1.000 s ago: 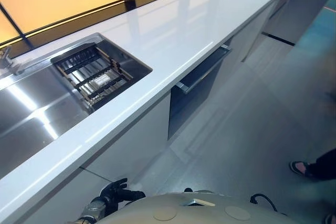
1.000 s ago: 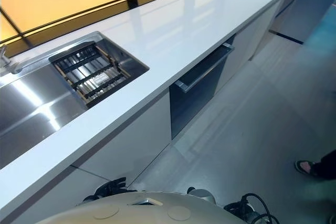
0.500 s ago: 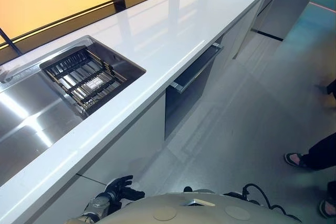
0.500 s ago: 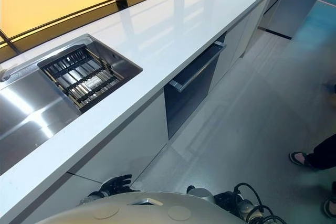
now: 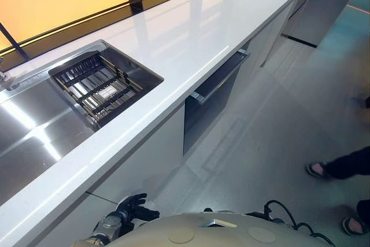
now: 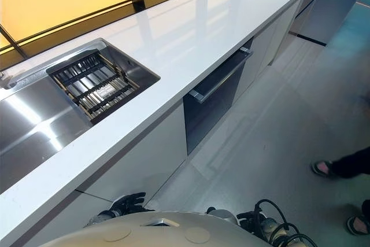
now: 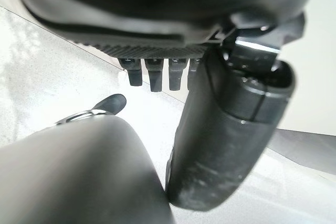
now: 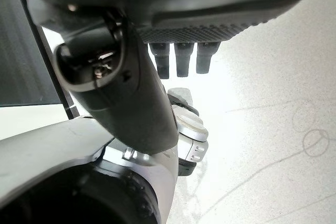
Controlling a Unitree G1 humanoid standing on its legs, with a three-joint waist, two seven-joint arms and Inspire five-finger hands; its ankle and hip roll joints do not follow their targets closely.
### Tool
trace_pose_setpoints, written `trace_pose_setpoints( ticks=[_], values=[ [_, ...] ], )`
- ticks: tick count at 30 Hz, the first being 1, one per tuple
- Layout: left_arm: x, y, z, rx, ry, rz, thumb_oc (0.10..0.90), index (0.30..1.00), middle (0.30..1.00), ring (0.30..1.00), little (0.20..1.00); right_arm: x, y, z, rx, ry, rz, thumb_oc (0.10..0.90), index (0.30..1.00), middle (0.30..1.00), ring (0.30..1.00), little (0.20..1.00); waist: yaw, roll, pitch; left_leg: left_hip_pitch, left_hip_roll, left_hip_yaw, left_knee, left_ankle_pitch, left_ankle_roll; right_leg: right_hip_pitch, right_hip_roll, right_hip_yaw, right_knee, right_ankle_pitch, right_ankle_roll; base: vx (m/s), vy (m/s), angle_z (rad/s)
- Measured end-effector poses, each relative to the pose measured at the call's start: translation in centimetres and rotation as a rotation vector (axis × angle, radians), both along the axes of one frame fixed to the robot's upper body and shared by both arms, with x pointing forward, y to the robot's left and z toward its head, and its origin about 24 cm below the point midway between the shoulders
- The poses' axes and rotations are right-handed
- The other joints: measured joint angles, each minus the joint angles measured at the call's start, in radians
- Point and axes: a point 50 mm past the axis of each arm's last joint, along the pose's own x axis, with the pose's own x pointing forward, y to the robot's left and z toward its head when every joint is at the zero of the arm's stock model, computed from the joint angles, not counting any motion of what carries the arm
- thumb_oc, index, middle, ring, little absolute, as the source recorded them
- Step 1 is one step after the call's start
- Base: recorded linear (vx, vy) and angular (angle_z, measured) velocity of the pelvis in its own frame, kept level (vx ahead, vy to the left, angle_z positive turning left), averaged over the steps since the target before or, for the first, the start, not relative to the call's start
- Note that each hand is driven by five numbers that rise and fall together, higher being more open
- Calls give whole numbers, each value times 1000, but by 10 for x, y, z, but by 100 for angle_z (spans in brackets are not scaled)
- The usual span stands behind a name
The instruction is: Pick up plates and place into dishwasher.
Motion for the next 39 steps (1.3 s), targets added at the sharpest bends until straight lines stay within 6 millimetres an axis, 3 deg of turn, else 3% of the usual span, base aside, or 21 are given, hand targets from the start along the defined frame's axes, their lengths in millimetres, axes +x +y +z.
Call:
trace_pose_setpoints(
  ticks=[39],
  values=[
    [3,-2,0,10,-2,-29,800,900,900,900,900,9,1,0,-18,14,87,800,900,900,900,900,2,3,0,-3,0,-1,0,-1,1,0,0,-1,-6,0,0,0,0,0]
  ],
)
